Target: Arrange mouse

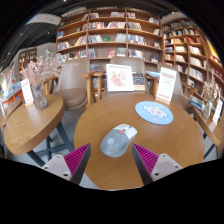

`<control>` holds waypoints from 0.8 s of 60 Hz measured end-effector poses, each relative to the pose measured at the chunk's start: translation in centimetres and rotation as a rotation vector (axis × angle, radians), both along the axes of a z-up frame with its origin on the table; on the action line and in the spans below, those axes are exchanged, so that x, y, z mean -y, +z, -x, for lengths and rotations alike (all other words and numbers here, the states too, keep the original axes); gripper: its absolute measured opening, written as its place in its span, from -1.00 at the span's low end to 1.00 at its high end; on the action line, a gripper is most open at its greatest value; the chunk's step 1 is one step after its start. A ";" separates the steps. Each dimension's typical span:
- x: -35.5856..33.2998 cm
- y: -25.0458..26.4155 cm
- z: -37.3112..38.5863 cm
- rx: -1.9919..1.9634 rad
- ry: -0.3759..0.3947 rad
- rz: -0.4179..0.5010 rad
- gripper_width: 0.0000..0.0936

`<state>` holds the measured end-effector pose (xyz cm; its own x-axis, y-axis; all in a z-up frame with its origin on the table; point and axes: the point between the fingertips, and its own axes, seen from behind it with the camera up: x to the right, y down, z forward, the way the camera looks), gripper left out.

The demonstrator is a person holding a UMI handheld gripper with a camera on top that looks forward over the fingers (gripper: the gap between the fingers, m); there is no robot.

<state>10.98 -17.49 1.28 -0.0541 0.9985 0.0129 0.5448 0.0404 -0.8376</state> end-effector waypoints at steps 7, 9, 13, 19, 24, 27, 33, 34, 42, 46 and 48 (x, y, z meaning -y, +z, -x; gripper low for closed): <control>0.2 -1.2 1.4 0.038 -0.009 0.019 0.83; 0.2 -1.4 1.9 0.043 -0.014 0.020 0.83; 0.1 -1.5 2.9 0.048 -0.019 0.017 0.84; 0.1 -1.7 4.4 0.057 -0.023 -0.002 0.82; 0.3 -1.8 5.7 0.064 -0.024 0.002 0.82; 0.6 -1.8 6.4 0.071 -0.024 0.008 0.81; 1.1 -2.1 7.9 0.088 -0.021 0.015 0.81; 1.2 -2.2 8.2 0.091 -0.020 0.016 0.82; 1.3 -2.7 9.1 0.104 -0.013 0.007 0.80; 1.3 -2.7 9.4 0.098 -0.009 0.006 0.71; 1.2 -2.7 9.5 0.096 -0.008 0.004 0.61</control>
